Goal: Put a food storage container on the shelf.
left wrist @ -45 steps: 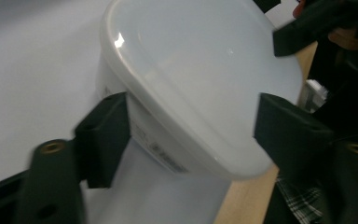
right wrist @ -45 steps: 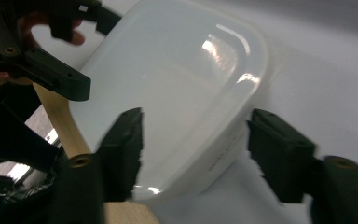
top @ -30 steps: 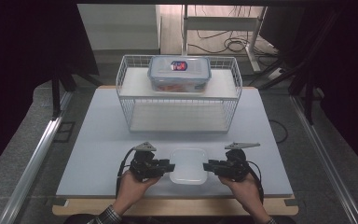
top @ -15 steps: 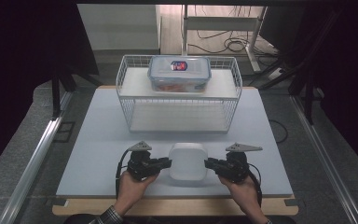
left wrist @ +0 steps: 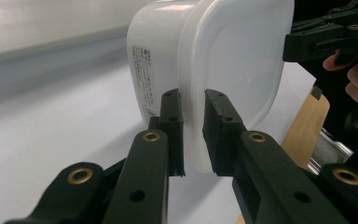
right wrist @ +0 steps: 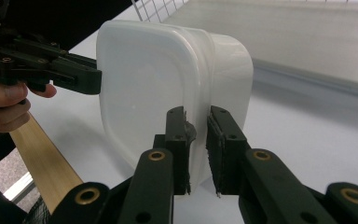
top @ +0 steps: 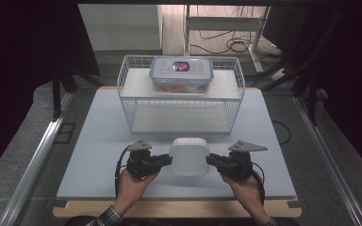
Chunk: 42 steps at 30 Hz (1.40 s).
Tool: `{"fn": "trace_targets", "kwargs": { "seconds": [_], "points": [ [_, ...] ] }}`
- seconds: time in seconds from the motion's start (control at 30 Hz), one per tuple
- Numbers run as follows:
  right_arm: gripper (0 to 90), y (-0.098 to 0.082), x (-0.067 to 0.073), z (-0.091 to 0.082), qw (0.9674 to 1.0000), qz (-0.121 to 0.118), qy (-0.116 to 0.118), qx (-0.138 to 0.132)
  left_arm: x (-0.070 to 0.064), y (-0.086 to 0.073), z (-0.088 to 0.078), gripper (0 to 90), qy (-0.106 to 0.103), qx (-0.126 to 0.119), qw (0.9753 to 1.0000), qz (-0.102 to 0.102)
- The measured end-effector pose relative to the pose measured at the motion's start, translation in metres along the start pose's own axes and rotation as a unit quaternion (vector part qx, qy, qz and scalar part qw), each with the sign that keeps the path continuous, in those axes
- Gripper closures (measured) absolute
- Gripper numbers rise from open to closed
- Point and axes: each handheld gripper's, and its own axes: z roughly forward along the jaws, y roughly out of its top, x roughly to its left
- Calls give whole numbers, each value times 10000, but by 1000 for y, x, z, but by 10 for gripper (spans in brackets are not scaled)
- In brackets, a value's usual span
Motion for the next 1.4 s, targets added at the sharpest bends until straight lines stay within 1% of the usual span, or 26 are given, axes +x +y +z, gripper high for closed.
{"fn": "trace_targets", "kwargs": {
  "seconds": [0.37,0.5,0.6,0.77,0.97,1.2,1.4],
  "points": [
    [788,23,4,-4,9994,-212,54,-269,-3,21,-16,792,155,-252,9992,257],
    [788,31,3,-3,9990,-227,111,-359,-3,30,-22,793,218,-328,9987,329],
    [788,38,2,-3,9987,-257,151,-414,-3,36,-26,794,252,-376,9983,362],
    [788,51,3,-4,9981,-358,152,-470,-3,47,-31,794,294,-460,9977,404],
    [787,71,5,-7,9971,-487,112,-578,-3,63,-39,794,374,-595,9963,502],
    [787,95,7,-9,9954,-595,97,-739,-3,83,-48,795,444,-758,9946,553],
    [786,113,7,-10,9941,-650,86,-869,-4,101,-55,795,533,-850,9929,642]
  ]
}}
